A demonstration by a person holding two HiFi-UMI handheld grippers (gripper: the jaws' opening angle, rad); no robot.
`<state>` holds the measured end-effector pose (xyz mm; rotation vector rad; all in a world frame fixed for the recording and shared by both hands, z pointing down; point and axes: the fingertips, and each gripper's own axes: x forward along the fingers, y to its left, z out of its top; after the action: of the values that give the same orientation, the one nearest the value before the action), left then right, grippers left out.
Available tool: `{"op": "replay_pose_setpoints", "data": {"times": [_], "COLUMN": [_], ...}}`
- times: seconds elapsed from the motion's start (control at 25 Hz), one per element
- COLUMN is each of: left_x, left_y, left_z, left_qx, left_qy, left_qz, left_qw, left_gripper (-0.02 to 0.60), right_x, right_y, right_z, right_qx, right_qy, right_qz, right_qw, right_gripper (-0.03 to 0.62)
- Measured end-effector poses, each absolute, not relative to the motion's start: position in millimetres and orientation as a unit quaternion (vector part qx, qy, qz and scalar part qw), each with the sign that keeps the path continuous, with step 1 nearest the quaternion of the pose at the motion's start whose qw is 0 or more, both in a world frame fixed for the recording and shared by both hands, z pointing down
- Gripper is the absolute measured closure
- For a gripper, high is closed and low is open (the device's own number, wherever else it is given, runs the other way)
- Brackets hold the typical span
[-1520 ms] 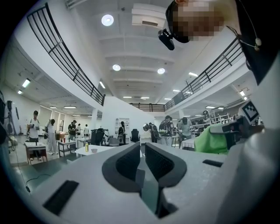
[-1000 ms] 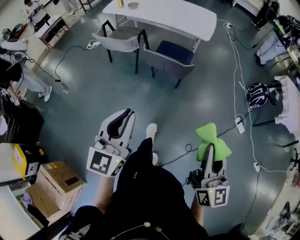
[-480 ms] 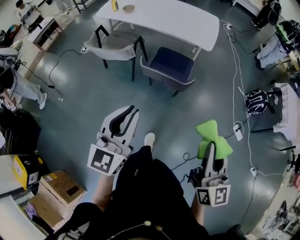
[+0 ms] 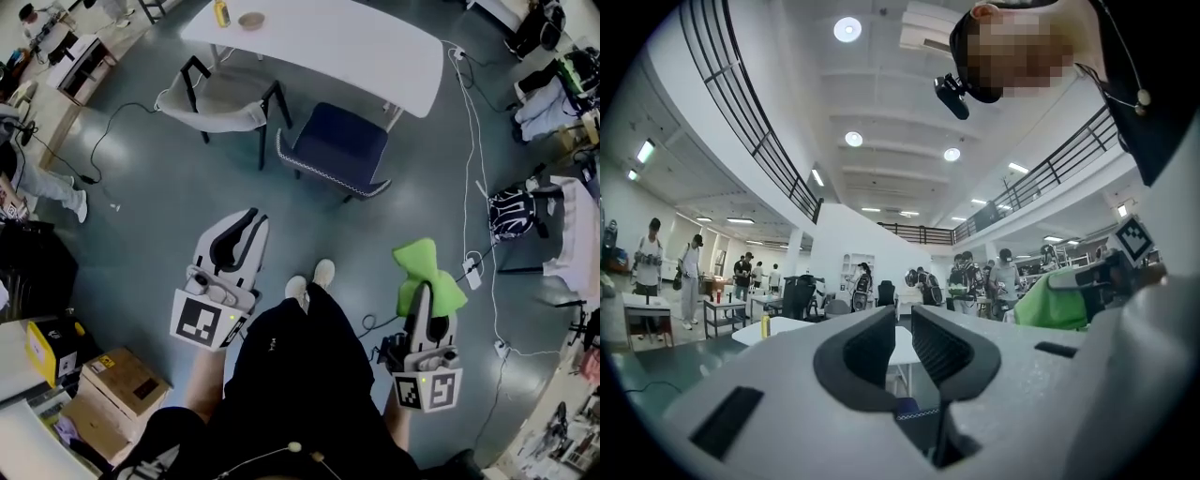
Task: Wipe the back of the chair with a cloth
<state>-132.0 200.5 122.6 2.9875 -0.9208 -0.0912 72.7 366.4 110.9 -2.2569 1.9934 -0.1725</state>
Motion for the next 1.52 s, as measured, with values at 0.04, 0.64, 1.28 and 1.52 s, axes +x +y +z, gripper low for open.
{"op": "replay_pose_setpoints", "data": {"times": [0.04, 0.64, 1.28, 1.52], "left_x": [-128.4, -18.8, 0.2, -8.9], "left_y": [195.1, 113.6, 50.3, 45.4], "left_z": [122.5, 132.9, 185.9, 211.6], "left_qx": [0.955, 0.952, 0.958, 0.947], "left_qy": [-0.296, -0.304, -0.273, -0.297], "left_qz": [-0.028, 0.022, 0.092, 0.118], "left_qw": [0.007, -0.029, -0.010, 0.020], "left_gripper": [0.540, 0.540, 0.540, 0.540], "right_x": [77.2, 181.4, 222.5, 241.6], "right_y": [360.0, 240.9, 133.3, 78.8], "right_z": [111.4, 136.7, 234.1, 353.4], "right_qx": [-0.746, -0.710, -0.639, -0.549], "right_qy": [0.660, 0.698, 0.752, 0.782], "right_qz": [-0.058, -0.077, -0.069, -0.136], "right_qw": [0.062, 0.052, -0.149, -0.261], "right_gripper": [0.574, 0.574, 0.574, 0.574]}}
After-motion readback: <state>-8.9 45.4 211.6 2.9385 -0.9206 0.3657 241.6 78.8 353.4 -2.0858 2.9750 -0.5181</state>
